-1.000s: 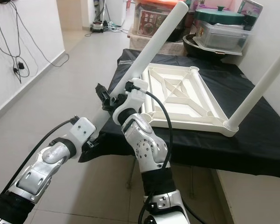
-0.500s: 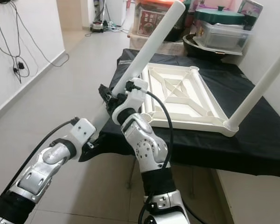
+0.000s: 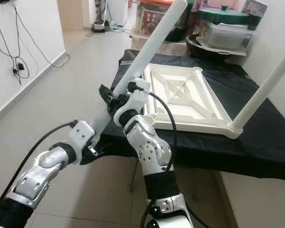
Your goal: Building children table
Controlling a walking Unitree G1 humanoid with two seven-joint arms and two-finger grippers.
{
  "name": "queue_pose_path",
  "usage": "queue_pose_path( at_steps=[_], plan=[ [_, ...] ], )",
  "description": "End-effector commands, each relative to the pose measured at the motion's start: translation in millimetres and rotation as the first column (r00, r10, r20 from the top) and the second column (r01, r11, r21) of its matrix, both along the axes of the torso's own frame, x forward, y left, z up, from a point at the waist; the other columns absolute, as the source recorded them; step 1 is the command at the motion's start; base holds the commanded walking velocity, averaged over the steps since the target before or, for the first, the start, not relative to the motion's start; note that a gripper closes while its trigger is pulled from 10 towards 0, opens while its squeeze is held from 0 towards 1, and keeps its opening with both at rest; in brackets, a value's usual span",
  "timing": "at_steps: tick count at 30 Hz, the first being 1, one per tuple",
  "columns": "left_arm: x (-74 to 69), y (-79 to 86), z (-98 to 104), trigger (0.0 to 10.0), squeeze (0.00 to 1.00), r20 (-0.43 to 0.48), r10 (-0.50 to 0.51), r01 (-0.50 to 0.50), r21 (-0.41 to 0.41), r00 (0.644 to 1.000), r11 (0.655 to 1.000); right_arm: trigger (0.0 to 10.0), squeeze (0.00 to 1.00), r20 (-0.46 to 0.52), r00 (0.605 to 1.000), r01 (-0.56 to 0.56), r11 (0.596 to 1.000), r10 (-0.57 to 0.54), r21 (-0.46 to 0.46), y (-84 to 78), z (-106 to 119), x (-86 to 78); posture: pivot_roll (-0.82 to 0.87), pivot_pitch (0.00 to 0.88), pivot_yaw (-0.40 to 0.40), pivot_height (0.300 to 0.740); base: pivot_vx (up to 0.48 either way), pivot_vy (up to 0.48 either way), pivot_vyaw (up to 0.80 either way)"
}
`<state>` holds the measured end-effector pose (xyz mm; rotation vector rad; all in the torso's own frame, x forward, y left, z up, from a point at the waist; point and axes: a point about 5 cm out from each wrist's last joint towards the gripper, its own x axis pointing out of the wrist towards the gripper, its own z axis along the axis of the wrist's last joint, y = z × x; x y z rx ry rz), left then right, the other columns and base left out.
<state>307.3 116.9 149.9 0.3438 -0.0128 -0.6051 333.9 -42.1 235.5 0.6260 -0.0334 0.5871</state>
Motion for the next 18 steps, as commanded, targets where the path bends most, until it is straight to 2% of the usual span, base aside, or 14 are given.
queue_pose_path(
  at_steps=[1,2,3,7,8,9,10,11,12,13,14,16,17,18],
  plan=[
    [-4.8,-9.1,11,10.0,1.0,0.048,-0.062,0.064,-0.031,0.997,0.997,0.0,0.0,-0.012,0.998,-0.064,0.997,0.065,0.04,19.1,-1,-5.4,0.08,0.0,-0.089,0.74,0.0,0.0,0.0],
    [-9.4,-6.1,9,10.0,1.0,0.042,-0.064,0.065,-0.031,0.997,0.997,0.0,0.0,0.001,0.999,-0.043,0.999,0.043,0.023,12.3,1,-0.9,0.08,0.0,-0.09,0.74,0.0,0.0,0.0],
    [-16.9,3.3,1,10.0,1.0,0.02,-0.017,0.018,-0.023,1.0,1.0,0.0,0.0,0.037,0.999,0.019,1.0,-0.018,-0.006,-6.0,8,10.5,0.08,0.0,-0.091,0.74,0.0,0.0,0.0],
    [-18.5,6.0,-1,10.0,1.0,0.014,0.0,0.0,-0.018,1.0,1.0,0.0,0.0,0.048,0.998,0.036,0.999,-0.035,-0.013,-10.9,10,13.4,0.08,0.0,-0.091,0.74,0.0,0.0,0.0],
    [-18.9,12.1,-4,10.0,1.0,0.005,0.047,-0.047,-0.02,0.999,0.999,0.0,0.0,0.078,0.994,0.081,0.996,-0.078,-0.042,-20.9,15,18.9,0.08,0.0,-0.095,0.74,0.0,0.0,0.0],
    [-18.9,12.1,-4,10.0,1.0,0.005,0.047,-0.047,-0.02,0.999,0.999,0.0,0.0,0.078,0.994,0.081,0.996,-0.078,-0.042,-20.9,15,18.9,0.08,0.0,-0.095,0.74,0.0,0.0,0.0],
    [-18.8,18.9,-6,10.0,1.0,-0.008,0.102,-0.102,-0.024,0.995,0.994,0.0,0.0,0.124,0.984,0.139,0.986,-0.127,-0.092,-31.5,18,24.0,0.09,0.0,-0.1,0.74,0.0,0.0,0.0],
    [-18.8,18.9,-6,10.0,1.0,-0.008,0.102,-0.102,-0.024,0.995,0.994,0.0,0.0,0.124,0.984,0.139,0.986,-0.127,-0.092,-31.5,18,24.0,0.09,0.0,-0.1,0.74,0.0,0.0,0.0],
    [-19.6,26.9,-11,10.0,1.0,-0.024,0.165,-0.165,-0.009,0.986,0.986,0.0,0.0,0.166,0.97,0.202,0.971,-0.18,-0.128,-46.1,24,29.6,0.1,0.0,-0.105,0.74,0.0,0.0,0.0],
    [-20.8,33.0,-16,10.0,0.81,-0.05,0.226,-0.226,0.0,0.973,0.974,0.0,0.0,0.196,0.955,0.253,0.955,-0.222,-0.152,-58.3,29,33.4,0.1,0.0,-0.111,0.74,0.0,0.0,0.0],
    [-21.7,36.1,-18,10.0,0.81,-0.066,0.26,-0.26,0.007,0.963,0.965,0.0,0.0,0.209,0.947,0.279,0.946,-0.244,-0.162,-65.0,31,35.1,0.1,0.0,-0.111,0.74,0.0,0.0,0.0],
    [-21.7,36.1,-18,10.0,0.81,-0.066,0.26,-0.26,0.007,0.963,0.965,0.0,0.0,0.209,0.947,0.279,0.946,-0.244,-0.162,-65.0,31,35.1,0.1,0.0,-0.111,0.74,0.0,0.0,0.0],
    [-22.9,38.5,-20,10.0,0.53,-0.08,0.29,-0.291,0.002,0.954,0.957,0.0,0.0,0.212,0.942,0.297,0.941,-0.261,-0.163,-70.6,33,36.2,0.1,0.0,-0.109,0.74,0.0,0.0,0.0],
    [-24.5,40.0,-22,10.0,0.02,-0.104,0.313,-0.315,0.0,0.944,0.949,1.8,0.0,0.212,0.938,0.31,0.937,-0.274,-0.158,-75.2,34,36.4,0.09,0.0,-0.105,0.74,0.0,0.0,0.0]
  ],
)
